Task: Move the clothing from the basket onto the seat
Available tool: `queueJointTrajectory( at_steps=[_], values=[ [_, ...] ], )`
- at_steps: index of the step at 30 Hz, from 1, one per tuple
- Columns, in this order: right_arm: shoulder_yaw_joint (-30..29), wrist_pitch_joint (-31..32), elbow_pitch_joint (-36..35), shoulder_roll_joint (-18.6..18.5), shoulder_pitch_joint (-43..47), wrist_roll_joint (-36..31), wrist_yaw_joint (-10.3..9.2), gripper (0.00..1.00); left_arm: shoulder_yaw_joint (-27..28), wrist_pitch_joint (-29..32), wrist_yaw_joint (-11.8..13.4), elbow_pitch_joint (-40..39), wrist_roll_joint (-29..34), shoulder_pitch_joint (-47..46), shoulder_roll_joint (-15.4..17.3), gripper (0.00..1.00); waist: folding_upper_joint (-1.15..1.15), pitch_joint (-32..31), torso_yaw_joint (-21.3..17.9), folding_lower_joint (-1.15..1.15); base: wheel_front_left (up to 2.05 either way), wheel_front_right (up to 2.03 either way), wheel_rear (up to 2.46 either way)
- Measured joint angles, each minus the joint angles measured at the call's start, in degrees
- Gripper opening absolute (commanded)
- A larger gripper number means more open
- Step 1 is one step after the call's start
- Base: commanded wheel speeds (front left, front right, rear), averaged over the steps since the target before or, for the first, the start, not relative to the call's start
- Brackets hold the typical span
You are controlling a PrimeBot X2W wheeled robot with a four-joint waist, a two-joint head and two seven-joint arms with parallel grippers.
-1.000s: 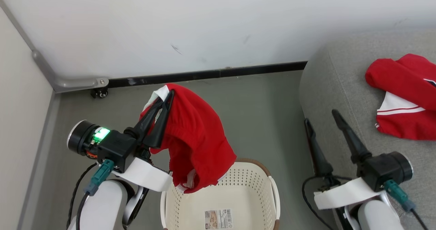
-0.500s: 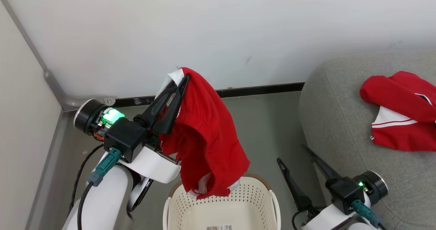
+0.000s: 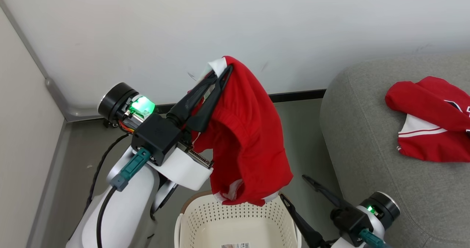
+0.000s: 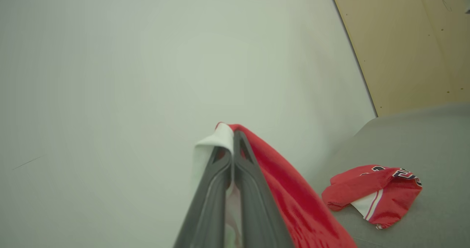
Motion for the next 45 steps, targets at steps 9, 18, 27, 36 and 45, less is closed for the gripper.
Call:
queueJointTrajectory(
  at_steps=[9, 18, 27, 36, 45],
  values=[
    [7.53, 0.41, 0.16, -4.82, -5.73, -4.1, 0.09, 1.0, -1.83, 0.19, 0.0, 0.11, -1.7, -2.43, -0.59, 0.0, 0.0, 0.34, -0.35, 0.0, 0.0, 0.0, 0.0],
    [9.61, -0.04, -0.12, -6.26, -10.33, -7.66, 0.09, 1.0, -3.81, 0.57, 0.0, 0.76, -3.08, -3.77, -0.88, 0.0, 0.0, 0.62, -0.28, 0.0, 0.0, 0.0, 0.0],
    [11.1, -1.13, 0.29, -6.36, -11.8, -9.35, 0.09, 1.0, -5.71, 0.58, 0.0, 1.19, -4.04, -4.55, -0.75, 0.0, 0.0, 0.94, -0.21, 0.0, 0.0, 0.0, 0.0],
    [14.39, -1.93, 2.93, -6.17, -15.3, -11.74, 0.09, 0.0, -7.35, 0.59, 0.0, 1.88, -5.21, -5.64, -0.71, 0.0, 0.0, 1.33, 0.12, 0.0, 0.0, 0.0, 0.0],
    [13.5, -2.69, 3.78, -5.6, -15.31, -10.44, 0.09, 0.0, -6.91, 0.86, 0.0, 4.42, -6.64, -5.71, 0.46, 0.0, 0.0, 1.61, 0.13, 0.0, 0.0, 0.0, 0.0]
  ],
)
